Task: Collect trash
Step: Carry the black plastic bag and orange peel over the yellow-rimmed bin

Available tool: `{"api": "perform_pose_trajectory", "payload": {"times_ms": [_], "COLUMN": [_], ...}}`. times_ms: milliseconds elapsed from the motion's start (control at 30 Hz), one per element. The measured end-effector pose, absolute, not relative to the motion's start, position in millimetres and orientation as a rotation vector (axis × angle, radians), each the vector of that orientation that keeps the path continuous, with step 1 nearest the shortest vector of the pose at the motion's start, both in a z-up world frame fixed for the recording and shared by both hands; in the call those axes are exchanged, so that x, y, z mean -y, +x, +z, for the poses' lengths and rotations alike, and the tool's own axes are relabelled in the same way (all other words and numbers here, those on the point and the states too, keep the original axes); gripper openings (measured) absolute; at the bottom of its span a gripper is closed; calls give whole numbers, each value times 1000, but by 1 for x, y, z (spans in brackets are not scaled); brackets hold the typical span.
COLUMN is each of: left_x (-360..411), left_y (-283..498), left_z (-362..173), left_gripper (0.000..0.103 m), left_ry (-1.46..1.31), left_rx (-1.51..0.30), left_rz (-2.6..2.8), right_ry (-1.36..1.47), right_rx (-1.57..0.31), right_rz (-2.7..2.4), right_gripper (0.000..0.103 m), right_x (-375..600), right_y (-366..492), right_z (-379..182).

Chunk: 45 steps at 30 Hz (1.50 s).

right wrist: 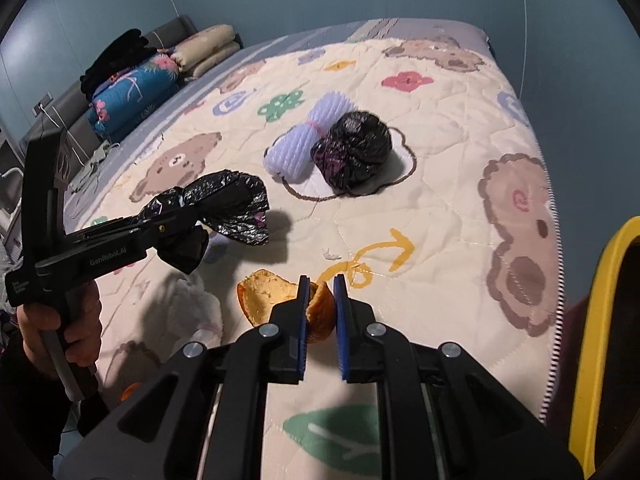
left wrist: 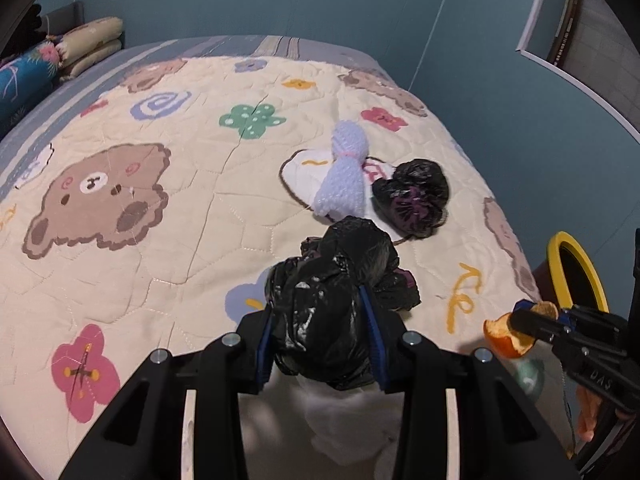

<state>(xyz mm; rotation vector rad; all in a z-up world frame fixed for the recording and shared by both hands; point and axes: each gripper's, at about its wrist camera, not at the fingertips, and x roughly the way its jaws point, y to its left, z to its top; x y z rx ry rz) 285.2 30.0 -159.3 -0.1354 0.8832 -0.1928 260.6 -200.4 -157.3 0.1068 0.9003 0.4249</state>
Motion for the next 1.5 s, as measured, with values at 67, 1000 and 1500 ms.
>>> {"api": "perform_pose_trajectory", "payload": {"times_ms": [67,1000,1500], "left_x": [-28,78,146], "left_y": [281,233,230], "left_z": [-153,-81,-69], "left_gripper": [36,36,36], "left_ry": [-124,-32,30], "left_rx": [-872,-766,-753], "left_rz": [-190,-352,-445], "right_ry": [113,224,299], "right_rx": [-889,-721,-675], "right_rz": [418,271,166], "right_gripper": [11,11,11], "right_x": [206,324,399], "right_y": [255,190,179], "right_z": [-151,-84,-79]}}
